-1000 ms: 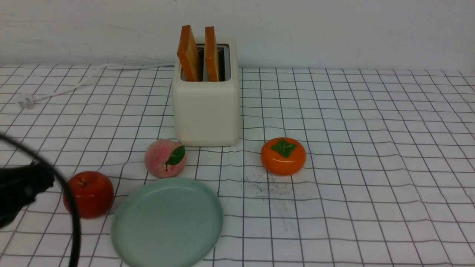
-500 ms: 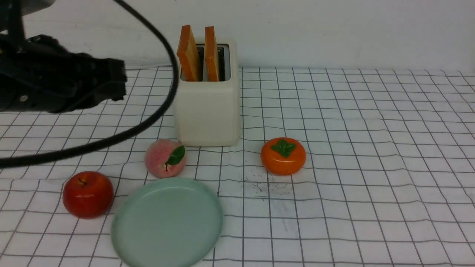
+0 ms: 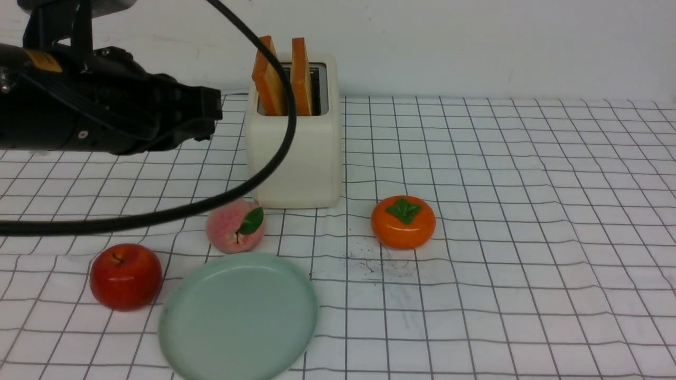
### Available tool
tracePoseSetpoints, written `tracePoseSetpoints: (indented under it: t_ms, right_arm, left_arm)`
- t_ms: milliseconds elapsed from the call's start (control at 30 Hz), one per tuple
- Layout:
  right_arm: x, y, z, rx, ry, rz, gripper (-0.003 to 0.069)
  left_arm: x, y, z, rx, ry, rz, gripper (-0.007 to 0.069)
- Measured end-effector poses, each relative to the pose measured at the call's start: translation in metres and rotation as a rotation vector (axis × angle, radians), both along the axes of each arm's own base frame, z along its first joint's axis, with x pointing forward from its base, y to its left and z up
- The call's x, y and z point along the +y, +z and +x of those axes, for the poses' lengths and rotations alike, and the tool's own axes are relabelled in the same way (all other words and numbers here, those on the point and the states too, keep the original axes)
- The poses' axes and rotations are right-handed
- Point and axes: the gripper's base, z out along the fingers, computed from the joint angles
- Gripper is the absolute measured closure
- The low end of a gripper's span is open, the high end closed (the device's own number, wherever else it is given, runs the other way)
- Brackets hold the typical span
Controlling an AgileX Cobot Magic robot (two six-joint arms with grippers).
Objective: Take toasted bread from bread machine on white checkered table place on plate.
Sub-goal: 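Reach for a toast slice standing in the toaster with the left gripper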
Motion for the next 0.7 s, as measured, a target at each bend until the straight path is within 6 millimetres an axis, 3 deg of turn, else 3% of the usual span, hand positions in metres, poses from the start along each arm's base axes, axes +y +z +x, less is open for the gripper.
tracePoseSetpoints:
  t_ms: [433, 700]
  right_arm:
    - [0.0, 0.001, 0.001, -0.026, -0.002, 0.01, 0.0419]
    - [0.002, 0.031, 0.005, -0.37, -0.047, 0.497, 0.0419]
  left_arm:
    - [0.002, -0.001, 0.0, -0.013, -0.003, 0.045, 0.0638]
    - [0.003, 0.003, 0.003, -0.06, 0.015, 0.039, 0.0638]
